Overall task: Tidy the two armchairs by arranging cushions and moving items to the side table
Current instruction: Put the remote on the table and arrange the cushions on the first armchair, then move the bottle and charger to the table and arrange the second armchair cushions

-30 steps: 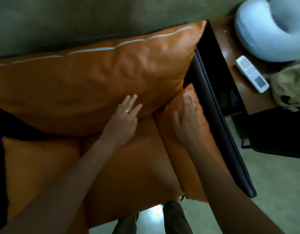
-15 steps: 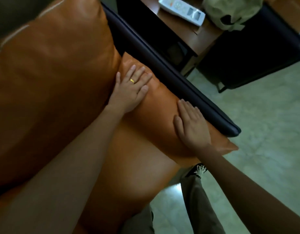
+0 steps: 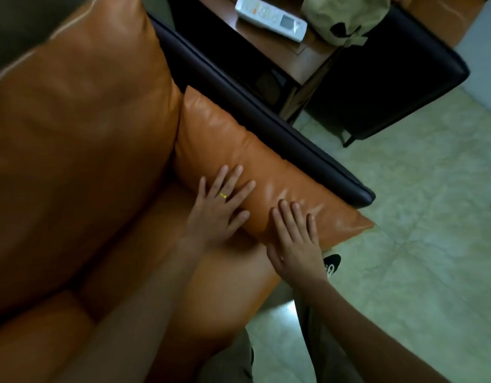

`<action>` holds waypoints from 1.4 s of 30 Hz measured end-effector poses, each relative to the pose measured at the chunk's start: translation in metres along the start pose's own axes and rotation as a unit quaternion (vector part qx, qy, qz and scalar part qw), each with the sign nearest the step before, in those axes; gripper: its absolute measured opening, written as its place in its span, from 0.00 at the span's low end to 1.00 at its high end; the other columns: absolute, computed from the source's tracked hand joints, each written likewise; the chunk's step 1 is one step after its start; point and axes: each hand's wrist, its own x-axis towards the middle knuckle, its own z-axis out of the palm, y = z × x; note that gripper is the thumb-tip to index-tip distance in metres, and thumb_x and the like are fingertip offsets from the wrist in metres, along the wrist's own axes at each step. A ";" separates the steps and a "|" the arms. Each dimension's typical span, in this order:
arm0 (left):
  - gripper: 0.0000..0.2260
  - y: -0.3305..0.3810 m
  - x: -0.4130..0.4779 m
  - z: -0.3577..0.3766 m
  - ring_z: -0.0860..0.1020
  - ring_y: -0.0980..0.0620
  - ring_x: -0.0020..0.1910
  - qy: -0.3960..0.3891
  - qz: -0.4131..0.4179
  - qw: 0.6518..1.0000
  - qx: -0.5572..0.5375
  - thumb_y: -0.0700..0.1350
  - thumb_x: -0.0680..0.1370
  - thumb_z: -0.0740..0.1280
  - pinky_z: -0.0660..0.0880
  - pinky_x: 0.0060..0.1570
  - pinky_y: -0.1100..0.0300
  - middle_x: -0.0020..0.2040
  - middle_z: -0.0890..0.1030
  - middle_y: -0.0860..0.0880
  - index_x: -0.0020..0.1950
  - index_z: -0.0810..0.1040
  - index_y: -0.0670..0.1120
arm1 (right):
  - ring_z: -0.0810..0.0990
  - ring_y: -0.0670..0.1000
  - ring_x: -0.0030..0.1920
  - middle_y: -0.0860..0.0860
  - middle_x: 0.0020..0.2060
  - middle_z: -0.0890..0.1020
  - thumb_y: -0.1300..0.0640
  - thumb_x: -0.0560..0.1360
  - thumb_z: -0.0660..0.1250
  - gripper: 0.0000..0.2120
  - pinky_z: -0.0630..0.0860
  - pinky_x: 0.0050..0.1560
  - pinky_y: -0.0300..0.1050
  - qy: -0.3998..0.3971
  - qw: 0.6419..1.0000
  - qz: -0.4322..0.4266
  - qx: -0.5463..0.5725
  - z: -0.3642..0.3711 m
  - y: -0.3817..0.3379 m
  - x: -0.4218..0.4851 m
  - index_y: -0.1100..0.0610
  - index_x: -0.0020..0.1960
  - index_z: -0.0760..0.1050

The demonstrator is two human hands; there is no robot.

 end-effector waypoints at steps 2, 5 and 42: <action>0.27 0.005 0.000 0.011 0.45 0.47 0.82 0.007 -0.037 0.999 -0.009 0.60 0.83 0.55 0.55 0.71 0.29 0.83 0.48 0.53 0.81 0.54 0.60 | 0.47 0.55 0.82 0.51 0.83 0.50 0.48 0.78 0.62 0.37 0.45 0.80 0.59 -0.020 1.000 0.004 -0.015 0.004 0.003 0.001 0.53 0.83 0.51; 0.26 0.016 0.009 0.004 0.44 0.49 0.81 -0.014 -0.082 0.996 -0.030 0.61 0.83 0.53 0.54 0.72 0.31 0.83 0.49 0.54 0.80 0.54 0.60 | 0.47 0.54 0.82 0.50 0.82 0.52 0.49 0.79 0.60 0.35 0.48 0.79 0.58 -0.040 0.999 0.009 0.013 -0.007 0.008 0.003 0.53 0.82 0.53; 0.12 0.429 0.227 -0.096 0.78 0.44 0.61 -0.124 -0.336 0.910 -0.210 0.44 0.82 0.65 0.74 0.60 0.53 0.60 0.82 0.43 0.64 0.80 0.42 | 0.82 0.54 0.52 0.56 0.52 0.85 0.57 0.81 0.64 0.13 0.76 0.54 0.46 -0.076 0.824 0.384 0.409 -0.346 0.471 -0.091 0.57 0.64 0.79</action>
